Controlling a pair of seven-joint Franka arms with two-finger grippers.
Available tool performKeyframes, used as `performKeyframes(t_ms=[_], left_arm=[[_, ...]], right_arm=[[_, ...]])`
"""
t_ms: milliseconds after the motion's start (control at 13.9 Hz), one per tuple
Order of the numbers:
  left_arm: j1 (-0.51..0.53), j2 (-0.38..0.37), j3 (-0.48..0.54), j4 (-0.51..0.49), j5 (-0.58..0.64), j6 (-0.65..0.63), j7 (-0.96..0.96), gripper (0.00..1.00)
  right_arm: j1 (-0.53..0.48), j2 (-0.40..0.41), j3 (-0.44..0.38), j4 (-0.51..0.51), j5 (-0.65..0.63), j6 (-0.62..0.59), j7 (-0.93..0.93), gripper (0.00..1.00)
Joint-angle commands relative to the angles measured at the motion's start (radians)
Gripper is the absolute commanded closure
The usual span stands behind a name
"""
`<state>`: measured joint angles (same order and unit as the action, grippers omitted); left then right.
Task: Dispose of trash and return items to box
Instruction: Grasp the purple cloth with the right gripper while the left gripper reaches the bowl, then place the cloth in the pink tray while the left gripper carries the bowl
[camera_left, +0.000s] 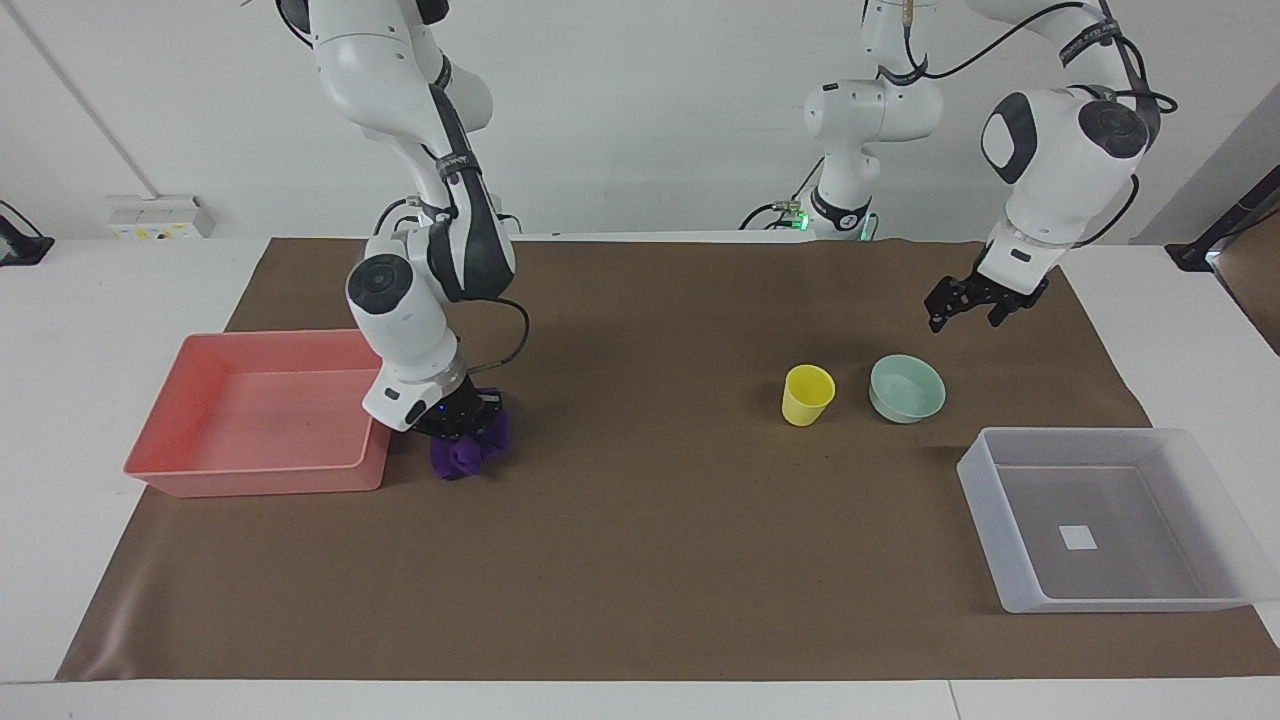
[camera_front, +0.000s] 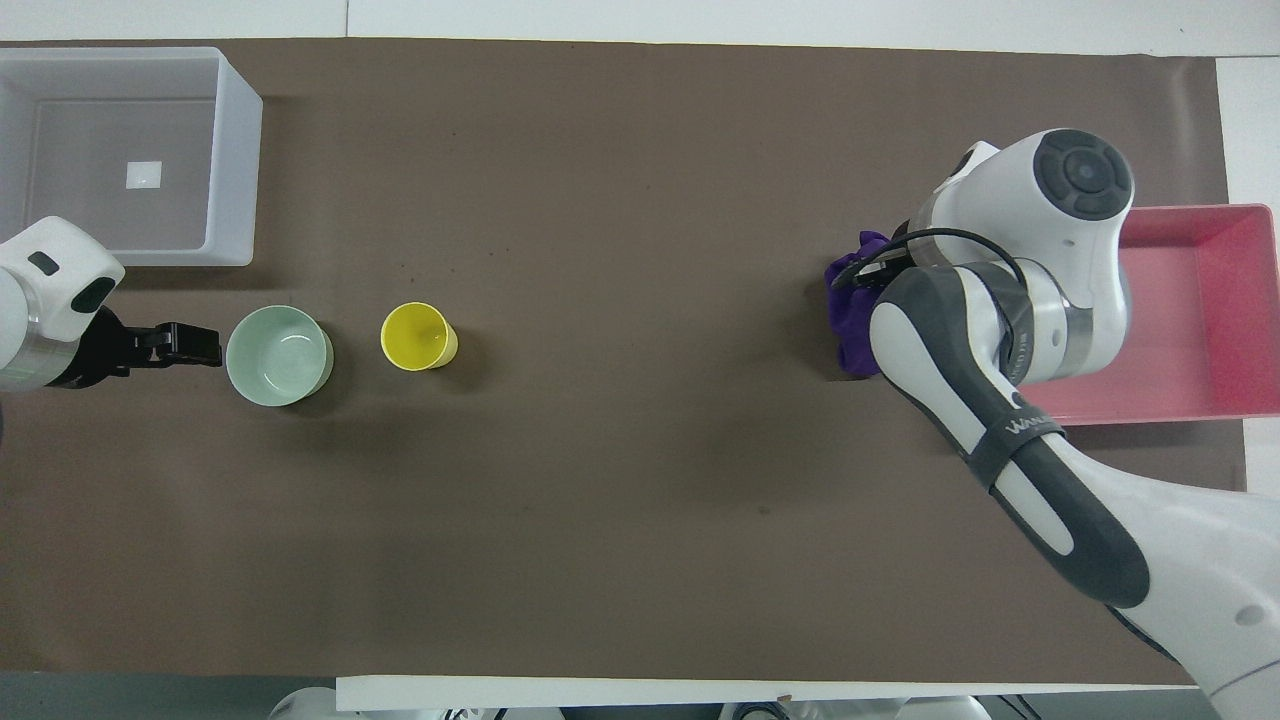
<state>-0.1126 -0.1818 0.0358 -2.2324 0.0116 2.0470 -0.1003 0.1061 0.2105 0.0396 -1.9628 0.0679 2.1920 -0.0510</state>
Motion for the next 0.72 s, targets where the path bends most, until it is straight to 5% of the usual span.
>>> performKeyframes(t_ms=[0, 216, 360, 648], left_arm=[[-0.009, 0.043, 0.003, -0.091, -0.012, 0.16, -0.041, 0.0], [-0.005, 0.187, 0.003, -0.13, -0.012, 0.391, -0.086, 0.07], [-0.03, 0.243, 0.004, -0.128, -0.012, 0.464, -0.212, 1.0], [-0.028, 0.231, 0.006, -0.054, -0.012, 0.333, -0.213, 1.0]], right_arm=[[-0.045, -0.075, 0.006, 0.03, -0.002, -0.113, 0.002, 1.0], [-0.065, -0.086, 0.006, 0.165, -0.002, -0.299, -0.004, 1.0], [-0.092, -0.121, 0.002, 0.186, -0.003, -0.359, -0.007, 1.0], [-0.262, -0.167, 0.0, 0.173, -0.031, -0.419, -0.22, 1.0]])
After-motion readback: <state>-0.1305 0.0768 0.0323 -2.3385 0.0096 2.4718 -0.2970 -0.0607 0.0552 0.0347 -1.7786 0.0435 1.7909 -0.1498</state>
